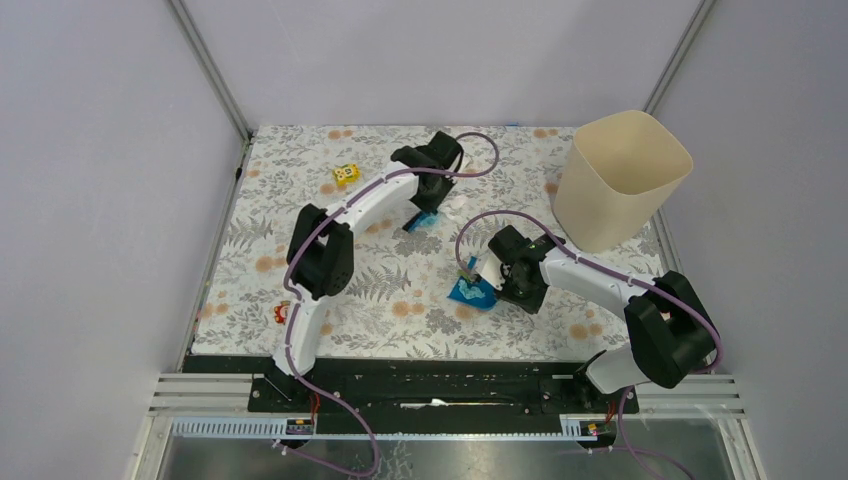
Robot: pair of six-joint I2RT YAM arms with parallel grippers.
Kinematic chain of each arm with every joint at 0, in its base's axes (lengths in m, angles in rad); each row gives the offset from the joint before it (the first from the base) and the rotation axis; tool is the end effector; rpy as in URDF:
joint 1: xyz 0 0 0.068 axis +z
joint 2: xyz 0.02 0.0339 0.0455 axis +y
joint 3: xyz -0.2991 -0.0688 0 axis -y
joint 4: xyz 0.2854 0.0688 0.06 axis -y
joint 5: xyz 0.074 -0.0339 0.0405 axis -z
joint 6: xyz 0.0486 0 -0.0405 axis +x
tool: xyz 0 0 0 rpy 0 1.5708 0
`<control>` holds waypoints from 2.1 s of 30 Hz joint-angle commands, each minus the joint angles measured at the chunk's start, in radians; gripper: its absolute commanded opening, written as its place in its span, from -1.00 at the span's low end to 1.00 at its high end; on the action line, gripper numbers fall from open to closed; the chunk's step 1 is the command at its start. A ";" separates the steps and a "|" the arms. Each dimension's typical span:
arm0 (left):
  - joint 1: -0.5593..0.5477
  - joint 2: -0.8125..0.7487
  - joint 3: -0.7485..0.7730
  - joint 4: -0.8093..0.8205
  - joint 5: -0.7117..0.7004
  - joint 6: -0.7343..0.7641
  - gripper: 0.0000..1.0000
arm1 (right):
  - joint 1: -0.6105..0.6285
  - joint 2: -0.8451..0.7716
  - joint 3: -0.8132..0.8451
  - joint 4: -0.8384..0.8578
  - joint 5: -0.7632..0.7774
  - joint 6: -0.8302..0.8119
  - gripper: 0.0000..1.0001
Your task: Sweep away the paper scraps from the table
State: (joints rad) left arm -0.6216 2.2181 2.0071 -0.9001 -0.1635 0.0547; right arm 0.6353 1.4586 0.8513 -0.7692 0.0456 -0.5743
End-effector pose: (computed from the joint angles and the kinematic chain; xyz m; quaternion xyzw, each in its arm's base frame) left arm 0.4486 -0.3116 0.2417 0.3044 0.9217 0.0128 0.2402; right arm 0.2257 0.1637 0.1769 -0.5640 0.8198 -0.0197 0.0976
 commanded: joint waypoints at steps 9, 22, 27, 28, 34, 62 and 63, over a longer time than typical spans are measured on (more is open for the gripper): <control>-0.146 -0.215 -0.176 -0.135 0.442 -0.152 -1.00 | 0.010 0.078 0.044 -0.013 0.086 0.068 -0.98; -0.150 -0.433 -0.193 -0.122 0.124 -0.242 -1.00 | 0.009 0.046 0.039 -0.010 0.062 0.066 -0.98; -0.136 -0.306 -0.092 -0.247 -0.267 -0.248 -1.00 | 0.009 0.023 0.017 -0.010 0.062 0.064 -0.97; -0.132 -0.276 -0.064 -0.271 -0.310 -0.249 -1.00 | 0.010 0.021 0.014 -0.010 0.060 0.064 -0.97; -0.083 -0.125 0.053 -0.312 -0.547 -0.235 -1.00 | 0.009 0.019 0.011 -0.010 0.052 0.067 -0.97; 0.066 -0.002 -0.049 -0.035 -0.306 -0.215 -1.00 | 0.010 0.036 0.003 0.000 0.031 0.071 -0.95; 0.050 -0.015 -0.060 -0.034 -0.265 -0.226 -1.00 | 0.009 0.038 0.003 0.002 0.032 0.072 -0.96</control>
State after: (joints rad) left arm -0.5331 2.2787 1.9835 -0.9531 -0.6174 -0.1085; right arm 0.6369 1.5063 0.8532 -0.7650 0.0875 -0.5144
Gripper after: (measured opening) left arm 0.085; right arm 0.254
